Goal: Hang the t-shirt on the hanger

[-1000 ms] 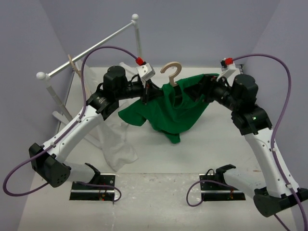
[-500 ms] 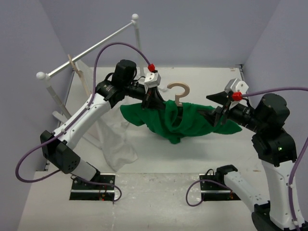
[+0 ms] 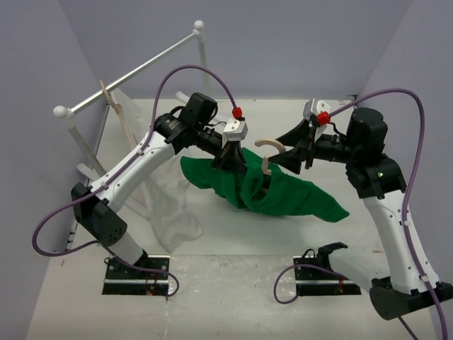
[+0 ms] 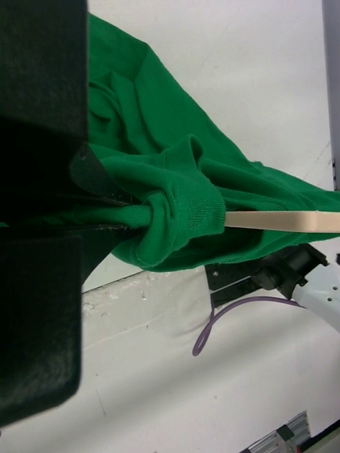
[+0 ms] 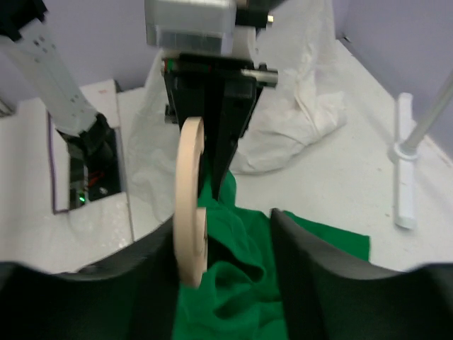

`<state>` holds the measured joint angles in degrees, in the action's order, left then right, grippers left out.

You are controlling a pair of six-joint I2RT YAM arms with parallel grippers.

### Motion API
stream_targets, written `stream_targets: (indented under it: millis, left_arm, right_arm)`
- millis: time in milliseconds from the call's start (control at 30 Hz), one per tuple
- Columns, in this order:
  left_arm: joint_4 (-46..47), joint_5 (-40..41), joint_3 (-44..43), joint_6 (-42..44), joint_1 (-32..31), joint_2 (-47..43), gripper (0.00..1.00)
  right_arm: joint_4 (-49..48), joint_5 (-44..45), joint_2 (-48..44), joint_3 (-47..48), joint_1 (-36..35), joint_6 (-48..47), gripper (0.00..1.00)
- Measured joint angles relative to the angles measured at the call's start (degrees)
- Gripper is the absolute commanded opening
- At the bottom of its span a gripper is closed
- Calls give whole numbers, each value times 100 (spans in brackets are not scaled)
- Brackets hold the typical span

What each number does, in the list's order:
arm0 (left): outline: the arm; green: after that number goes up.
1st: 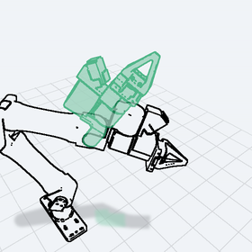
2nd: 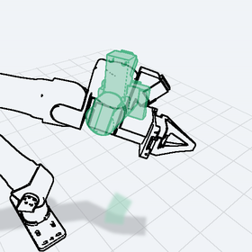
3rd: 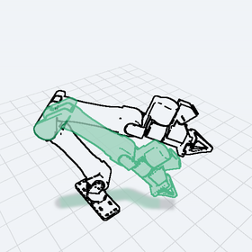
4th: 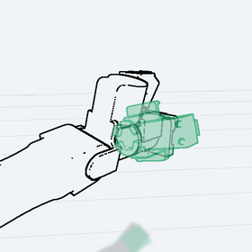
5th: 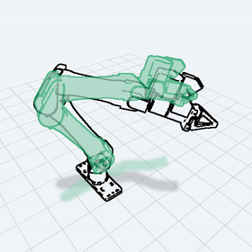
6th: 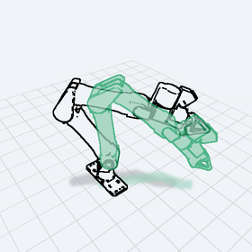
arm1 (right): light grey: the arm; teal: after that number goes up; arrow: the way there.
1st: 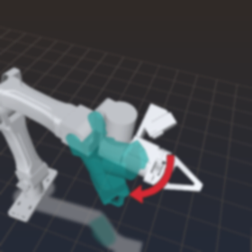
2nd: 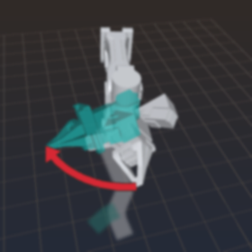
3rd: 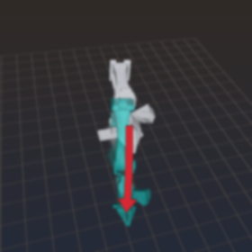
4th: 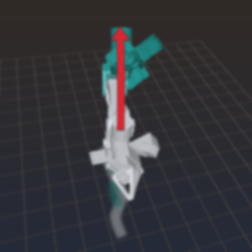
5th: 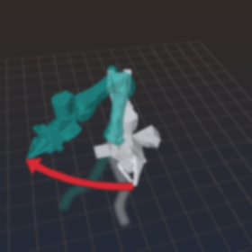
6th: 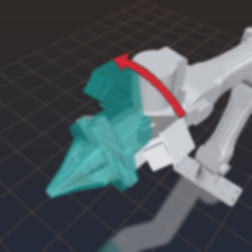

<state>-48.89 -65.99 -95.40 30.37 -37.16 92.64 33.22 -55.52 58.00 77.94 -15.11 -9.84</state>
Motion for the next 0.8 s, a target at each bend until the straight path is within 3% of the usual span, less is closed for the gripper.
stream_targets:
  millis: [100,167,200,233,267,333,533,700,800]
  left_arm:
    - [-354,19,-254,227,-115,234,0]
    - [-443,30,-327,298,-152,314,2]
    - [-449,31,-346,316,-150,326,19]
    - [-443,44,-359,313,-147,323,58]
    - [-433,68,-380,287,-148,312,80]
    - [-189,265,-342,33,-150,244,100]
    - [1273,1136,427,-1094,54,-463,100]
    - [3049,2409,2067,-2391,815,-1975,99]
    - [3793,3139,2521,-2900,990,-2716,91]
  right_arm:
    - [-446,-379,147,-62,-9,392,0]
    - [-640,-669,179,-62,-25,633,0]
    - [-682,-752,182,-63,-33,723,0]
    - [-750,-801,191,-66,-32,787,0]
    - [-817,-840,194,-71,-30,840,0]
    - [-935,-778,177,-120,-20,943,0]
    - [-1028,-125,3,-171,64,1254,0]
    - [-953,568,-443,-118,522,1536,0]
    - [-840,828,-620,96,697,1595,0]
